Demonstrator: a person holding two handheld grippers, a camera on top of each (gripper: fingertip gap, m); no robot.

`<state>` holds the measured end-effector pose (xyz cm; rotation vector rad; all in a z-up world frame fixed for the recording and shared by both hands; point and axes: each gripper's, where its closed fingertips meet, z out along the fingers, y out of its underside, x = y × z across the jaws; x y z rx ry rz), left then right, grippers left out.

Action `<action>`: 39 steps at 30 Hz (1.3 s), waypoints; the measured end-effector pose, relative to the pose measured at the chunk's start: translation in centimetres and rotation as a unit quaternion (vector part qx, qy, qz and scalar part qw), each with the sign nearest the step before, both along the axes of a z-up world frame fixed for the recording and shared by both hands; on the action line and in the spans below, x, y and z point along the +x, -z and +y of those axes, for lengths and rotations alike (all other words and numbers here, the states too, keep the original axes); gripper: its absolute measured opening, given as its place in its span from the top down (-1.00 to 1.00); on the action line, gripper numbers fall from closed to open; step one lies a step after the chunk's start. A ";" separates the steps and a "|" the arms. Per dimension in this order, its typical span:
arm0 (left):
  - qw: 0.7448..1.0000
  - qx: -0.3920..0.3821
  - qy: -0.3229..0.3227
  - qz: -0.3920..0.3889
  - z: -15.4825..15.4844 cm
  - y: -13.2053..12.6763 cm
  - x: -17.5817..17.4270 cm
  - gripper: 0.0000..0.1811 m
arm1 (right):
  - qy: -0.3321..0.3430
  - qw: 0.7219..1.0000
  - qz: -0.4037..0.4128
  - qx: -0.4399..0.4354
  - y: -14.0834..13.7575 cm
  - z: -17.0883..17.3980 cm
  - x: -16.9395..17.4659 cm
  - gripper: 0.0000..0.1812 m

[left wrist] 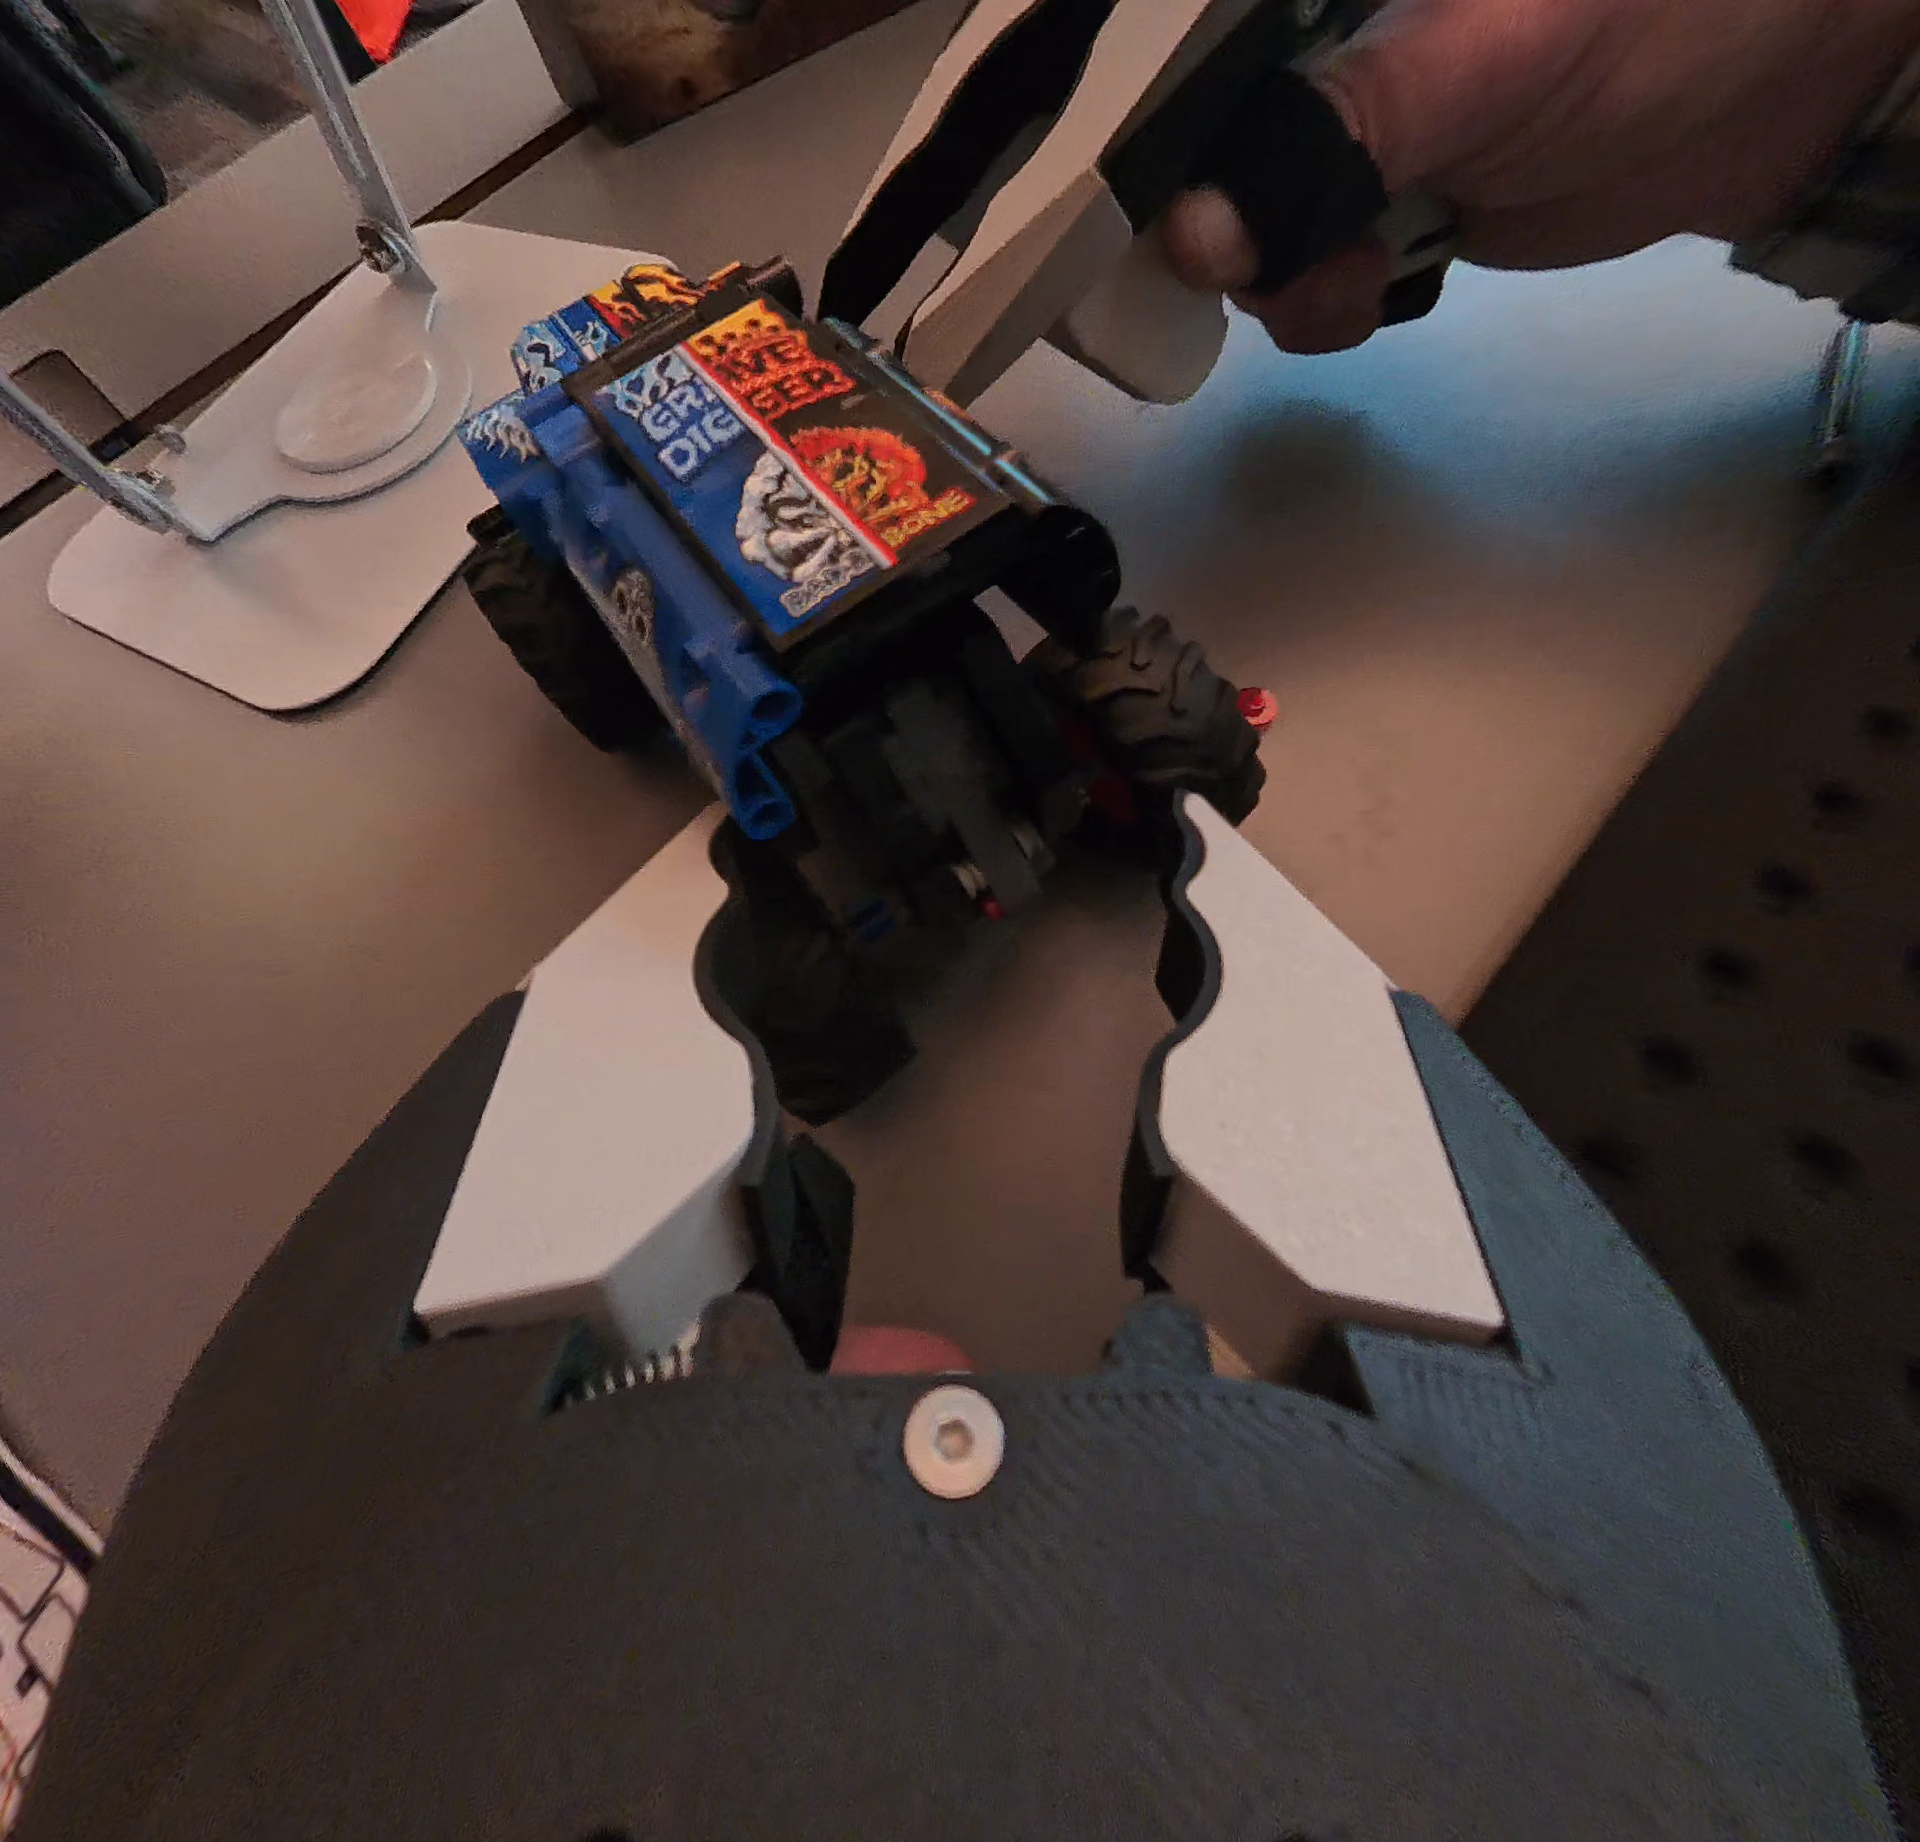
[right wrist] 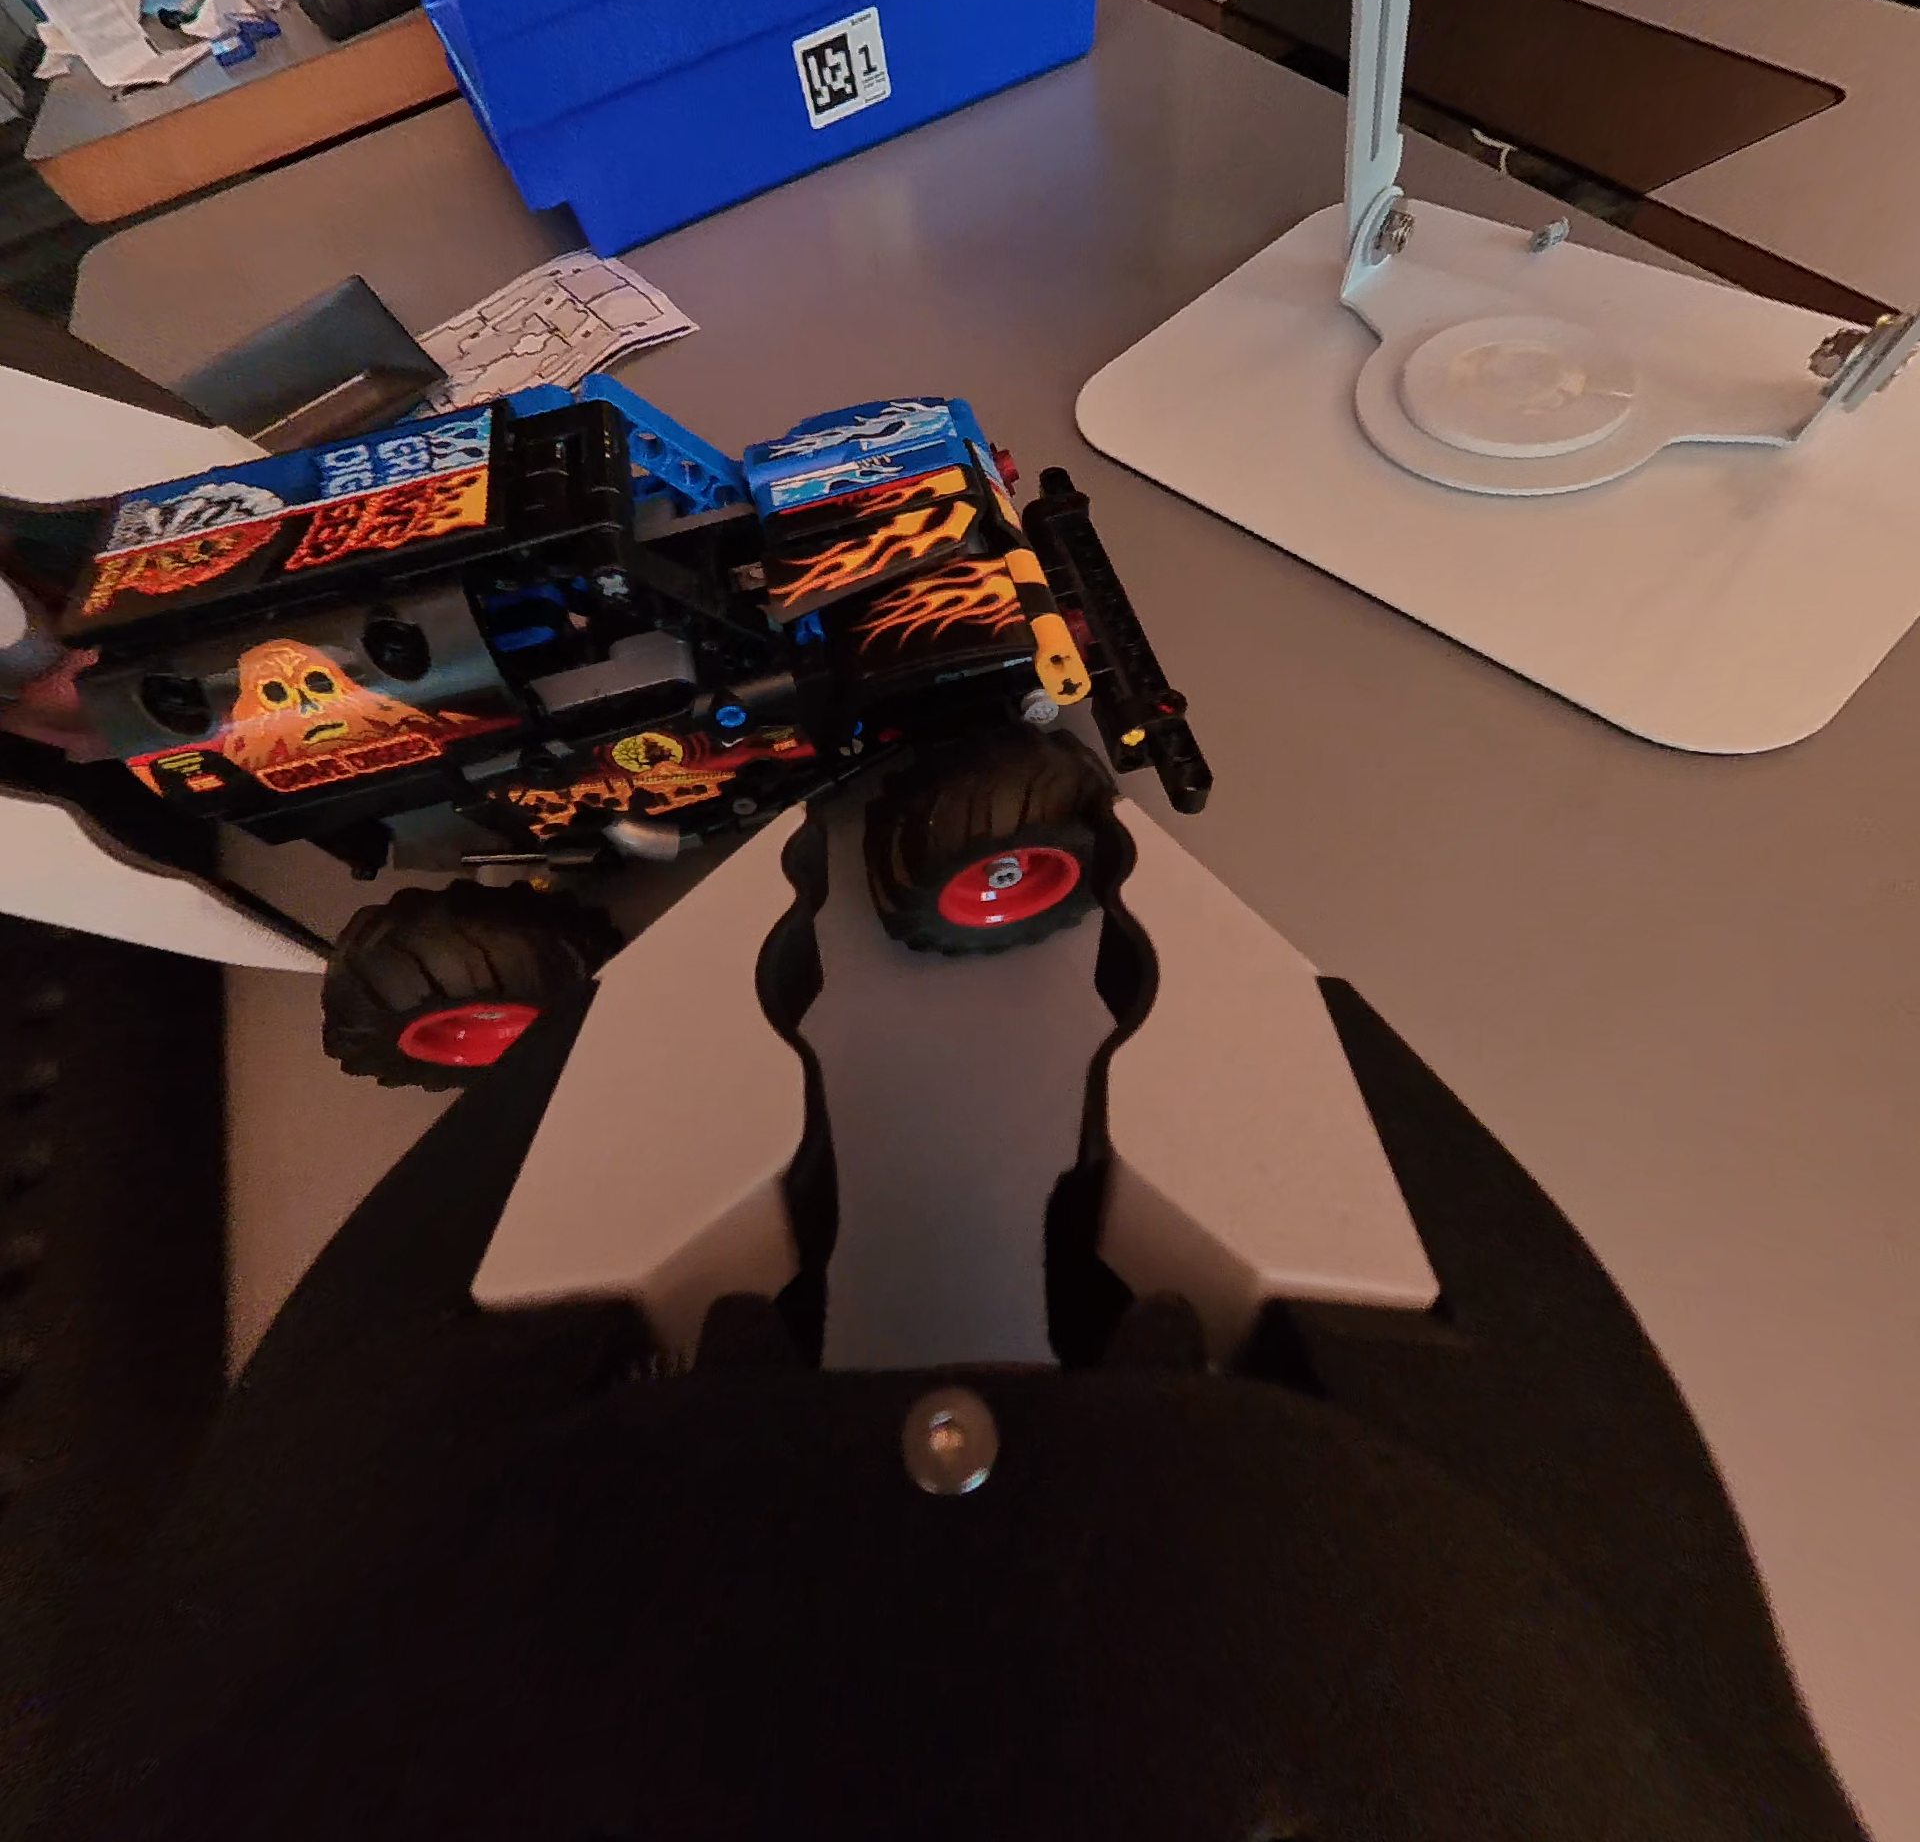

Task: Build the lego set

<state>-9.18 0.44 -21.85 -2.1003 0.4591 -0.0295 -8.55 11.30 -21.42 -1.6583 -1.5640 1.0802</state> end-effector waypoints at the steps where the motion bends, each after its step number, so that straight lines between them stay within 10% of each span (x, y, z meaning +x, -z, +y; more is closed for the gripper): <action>1: 1.000 0.001 0.003 -0.006 0.2 0.0 0.1 0.15 | 0.001 1.000 0.000 0.000 0.0 0.1 0.0 0.45; 39: 0.998 0.015 0.032 0.045 -0.5 0.5 -0.3 0.31 | -0.044 0.997 -0.055 -0.013 1.2 -1.0 3.1 0.56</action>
